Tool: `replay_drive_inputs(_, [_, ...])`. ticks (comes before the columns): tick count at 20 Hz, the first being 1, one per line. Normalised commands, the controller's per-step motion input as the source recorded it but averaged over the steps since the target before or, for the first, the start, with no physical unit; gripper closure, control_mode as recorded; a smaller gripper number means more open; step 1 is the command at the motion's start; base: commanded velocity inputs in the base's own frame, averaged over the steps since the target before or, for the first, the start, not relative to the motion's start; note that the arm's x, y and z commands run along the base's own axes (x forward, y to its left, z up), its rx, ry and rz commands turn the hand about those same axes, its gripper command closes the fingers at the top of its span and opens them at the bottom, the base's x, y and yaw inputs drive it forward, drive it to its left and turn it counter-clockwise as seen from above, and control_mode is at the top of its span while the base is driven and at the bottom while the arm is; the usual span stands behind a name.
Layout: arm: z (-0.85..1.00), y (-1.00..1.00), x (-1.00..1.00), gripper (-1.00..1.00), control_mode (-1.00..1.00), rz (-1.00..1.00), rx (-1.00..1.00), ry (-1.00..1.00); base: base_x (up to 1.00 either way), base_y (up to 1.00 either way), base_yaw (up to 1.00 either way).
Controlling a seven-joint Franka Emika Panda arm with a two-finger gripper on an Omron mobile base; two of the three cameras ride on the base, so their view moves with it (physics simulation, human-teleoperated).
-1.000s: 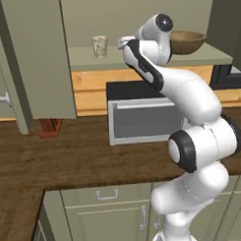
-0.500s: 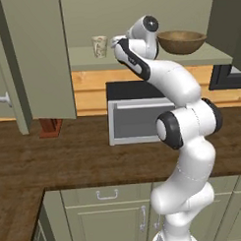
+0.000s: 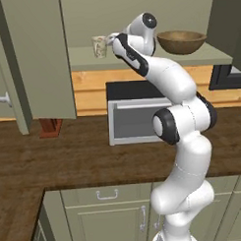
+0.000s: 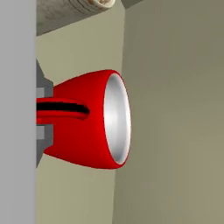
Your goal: Gather all objects into one cabinet and sort the glasses and bowls to opposite sides.
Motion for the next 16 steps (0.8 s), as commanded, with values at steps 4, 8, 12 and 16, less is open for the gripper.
replay_drive_inputs(4, [-0.25, 0.03, 0.06, -1.00, -1.00, 0.00, 0.16, 0.00, 0.00, 0.00, 0.00])
replay_drive_inputs(8, [-0.01, 0.04, -0.13, -1.00, -1.00, 0.00, 0.00, -0.01, 0.00, 0.00, 0.00])
replay_drive_inputs(12, [0.19, 0.00, -0.75, -1.00, -1.00, 0.00, 0.00, -0.12, 0.00, 0.00, 0.00])
replay_drive_inputs(16, [0.17, 0.00, -1.00, -1.00, -1.00, 0.00, 0.00, -0.14, 0.00, 0.00, 0.00])
